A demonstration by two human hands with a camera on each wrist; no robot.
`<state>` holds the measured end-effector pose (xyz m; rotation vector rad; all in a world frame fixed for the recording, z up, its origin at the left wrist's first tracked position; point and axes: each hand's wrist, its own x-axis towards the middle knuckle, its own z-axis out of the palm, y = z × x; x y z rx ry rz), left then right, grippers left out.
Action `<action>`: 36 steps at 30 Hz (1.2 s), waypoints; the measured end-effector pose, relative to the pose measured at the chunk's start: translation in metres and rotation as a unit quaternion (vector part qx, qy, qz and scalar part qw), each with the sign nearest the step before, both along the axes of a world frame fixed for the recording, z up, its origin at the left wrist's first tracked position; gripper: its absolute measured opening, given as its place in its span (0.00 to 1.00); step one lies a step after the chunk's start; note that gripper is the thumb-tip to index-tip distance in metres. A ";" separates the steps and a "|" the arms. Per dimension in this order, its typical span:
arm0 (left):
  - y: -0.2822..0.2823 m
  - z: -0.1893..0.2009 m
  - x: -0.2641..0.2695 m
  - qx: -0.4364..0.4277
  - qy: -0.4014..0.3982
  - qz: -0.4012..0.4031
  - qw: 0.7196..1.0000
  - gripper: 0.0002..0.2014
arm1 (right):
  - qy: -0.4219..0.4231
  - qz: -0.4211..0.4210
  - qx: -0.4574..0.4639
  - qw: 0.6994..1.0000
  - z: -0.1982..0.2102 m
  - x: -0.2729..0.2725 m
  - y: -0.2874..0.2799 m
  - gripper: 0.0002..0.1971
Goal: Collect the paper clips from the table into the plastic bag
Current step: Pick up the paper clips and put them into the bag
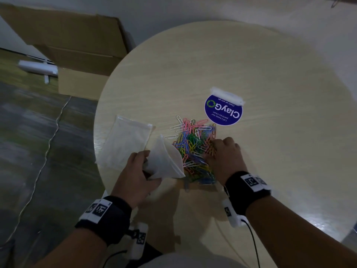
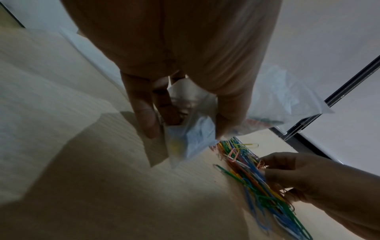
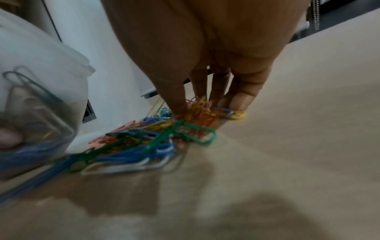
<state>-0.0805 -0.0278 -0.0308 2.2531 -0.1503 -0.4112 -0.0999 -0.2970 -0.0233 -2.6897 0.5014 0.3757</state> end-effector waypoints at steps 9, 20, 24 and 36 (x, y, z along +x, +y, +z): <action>-0.006 0.004 0.003 0.019 -0.008 -0.018 1.000 0.35 | -0.021 -0.084 0.029 0.996 0.004 -0.007 -0.010 0.25; -0.014 0.010 0.006 0.026 0.001 -0.041 0.999 0.34 | -0.029 -0.044 0.073 0.996 0.002 -0.001 -0.010 0.14; -0.015 0.010 0.008 0.028 -0.003 -0.042 0.999 0.34 | -0.060 -0.045 0.084 0.994 0.025 -0.007 -0.018 0.09; -0.022 0.008 0.012 0.031 0.009 -0.043 0.999 0.35 | -0.140 0.068 0.188 0.970 0.101 0.001 0.035 0.06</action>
